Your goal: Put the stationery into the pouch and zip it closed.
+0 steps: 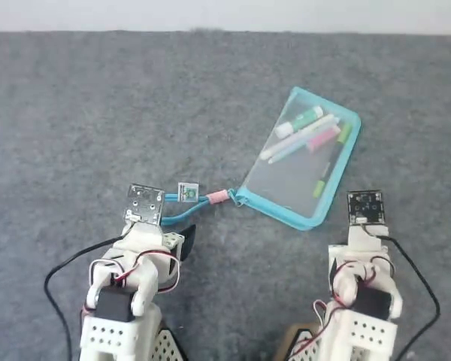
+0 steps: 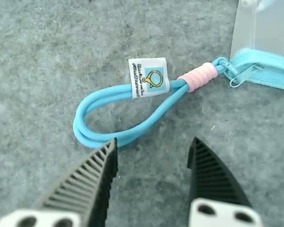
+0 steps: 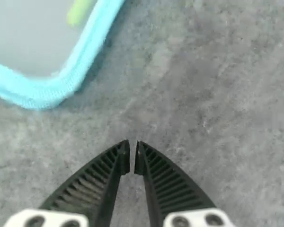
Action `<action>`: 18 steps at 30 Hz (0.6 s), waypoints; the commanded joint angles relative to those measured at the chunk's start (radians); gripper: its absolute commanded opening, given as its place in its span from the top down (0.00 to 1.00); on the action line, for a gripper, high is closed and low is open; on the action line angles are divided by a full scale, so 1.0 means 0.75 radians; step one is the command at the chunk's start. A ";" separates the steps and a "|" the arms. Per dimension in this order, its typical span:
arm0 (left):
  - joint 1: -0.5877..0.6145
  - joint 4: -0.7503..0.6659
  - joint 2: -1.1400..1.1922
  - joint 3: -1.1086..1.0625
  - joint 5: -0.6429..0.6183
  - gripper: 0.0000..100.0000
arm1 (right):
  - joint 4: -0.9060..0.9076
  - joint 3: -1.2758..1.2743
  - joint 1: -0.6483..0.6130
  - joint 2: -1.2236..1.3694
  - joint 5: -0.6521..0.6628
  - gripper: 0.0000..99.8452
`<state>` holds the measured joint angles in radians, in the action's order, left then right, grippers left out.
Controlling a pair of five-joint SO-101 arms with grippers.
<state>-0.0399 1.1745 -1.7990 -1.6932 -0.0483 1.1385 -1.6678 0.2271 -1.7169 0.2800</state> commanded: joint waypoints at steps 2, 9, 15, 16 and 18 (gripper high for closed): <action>-0.006 0.006 -0.023 0.009 -0.012 0.77 | 0.077 -0.020 -0.048 -0.136 -0.014 0.97; -0.006 0.006 -0.023 0.009 -0.012 0.77 | 0.085 -0.020 -0.187 -0.107 -0.006 0.97; -0.006 0.006 -0.023 0.009 -0.012 0.77 | 0.087 -0.023 -0.247 -0.099 -0.006 0.97; -0.006 0.006 -0.023 0.009 -0.012 0.77 | 0.087 -0.023 -0.247 -0.099 -0.004 0.97; -0.006 0.006 -0.023 0.009 -0.012 0.77 | 0.087 -0.023 -0.247 -0.099 -0.004 0.97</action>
<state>-0.0414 1.1745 -1.7990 -1.6932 -0.0483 1.1953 -1.6648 0.0522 -1.7983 0.2800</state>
